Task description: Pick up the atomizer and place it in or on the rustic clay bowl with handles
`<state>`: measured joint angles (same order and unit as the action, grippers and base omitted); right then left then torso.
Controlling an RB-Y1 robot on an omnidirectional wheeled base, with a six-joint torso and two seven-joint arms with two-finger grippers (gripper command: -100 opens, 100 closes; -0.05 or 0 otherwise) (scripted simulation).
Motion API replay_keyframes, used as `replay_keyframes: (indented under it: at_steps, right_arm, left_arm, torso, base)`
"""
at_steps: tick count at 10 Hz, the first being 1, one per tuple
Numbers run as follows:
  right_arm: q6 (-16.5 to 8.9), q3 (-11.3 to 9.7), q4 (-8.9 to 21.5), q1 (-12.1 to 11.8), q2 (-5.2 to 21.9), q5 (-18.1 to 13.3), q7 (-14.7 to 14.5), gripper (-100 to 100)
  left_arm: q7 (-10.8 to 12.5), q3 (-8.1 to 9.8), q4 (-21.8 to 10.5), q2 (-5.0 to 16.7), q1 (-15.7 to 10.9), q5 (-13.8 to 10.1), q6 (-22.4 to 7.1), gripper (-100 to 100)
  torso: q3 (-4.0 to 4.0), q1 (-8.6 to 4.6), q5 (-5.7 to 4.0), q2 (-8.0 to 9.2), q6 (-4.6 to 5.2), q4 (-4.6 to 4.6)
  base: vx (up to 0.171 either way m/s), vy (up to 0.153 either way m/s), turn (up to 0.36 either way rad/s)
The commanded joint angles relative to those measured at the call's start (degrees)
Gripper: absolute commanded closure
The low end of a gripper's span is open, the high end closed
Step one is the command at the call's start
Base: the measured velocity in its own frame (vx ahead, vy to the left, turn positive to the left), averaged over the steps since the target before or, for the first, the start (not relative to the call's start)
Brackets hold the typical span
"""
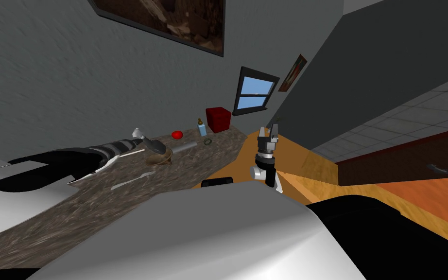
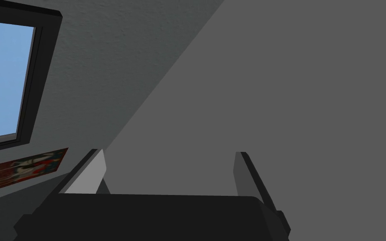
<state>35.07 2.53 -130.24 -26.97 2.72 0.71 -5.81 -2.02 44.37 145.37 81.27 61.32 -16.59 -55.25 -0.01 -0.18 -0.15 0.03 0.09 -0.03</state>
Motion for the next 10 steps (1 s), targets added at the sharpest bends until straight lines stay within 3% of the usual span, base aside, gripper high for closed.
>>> replay_keyframes:
  at_steps: [1, 3, 4, 5, 10]
  right_arm:
    - [0.00, 0.00, 0.00, 0.00, 0.00, 0.00, 0.00, 0]
    - [0.00, 0.00, 0.00, 0.00, 0.00, 0.00, 0.00, 0]
    - [0.00, 0.00, 0.00, 0.00, 0.00, 0.00, 0.00, 0]
    - [0.00, 0.00, 0.00, 0.00, 0.00, 0.00, 0.00, 0]
    - [0.00, 0.00, 0.00, 0.00, 0.00, 0.00, 0.00, 0]
  left_arm:
    - [0.45, 2.27, 0.54, 1.63, 0.43, -2.08, -1.17, -100]
    - [1.03, 5.05, 1.16, 3.81, 0.85, -4.74, -2.71, -100]
    - [0.41, 4.43, 1.05, 2.47, 1.09, -3.91, -1.75, -100]
    - [0.38, 4.65, 1.08, 2.53, 1.14, -4.11, -1.88, 0]
    - [0.38, 4.63, 1.07, 2.53, 1.13, -4.09, -1.87, 0]
  torso:
    - [0.00, 0.00, 0.00, 0.00, 0.00, 0.00]
    - [0.00, 0.00, 0.00, 0.00, 0.01, 0.00]
    - [0.00, 0.00, 0.00, 0.01, 0.00, 0.00]
    - [-0.01, -0.04, 0.00, -0.01, 0.00, 0.00]
    - [-0.03, -0.11, -0.02, -0.06, 0.00, -0.01]
  base:
    - [-0.014, 0.031, 0.026]
    - [-0.018, 0.030, 0.028]
    - [-0.008, 0.013, 0.002]
    - [0.000, 0.000, 0.000]
    - [0.000, 0.000, 0.000]
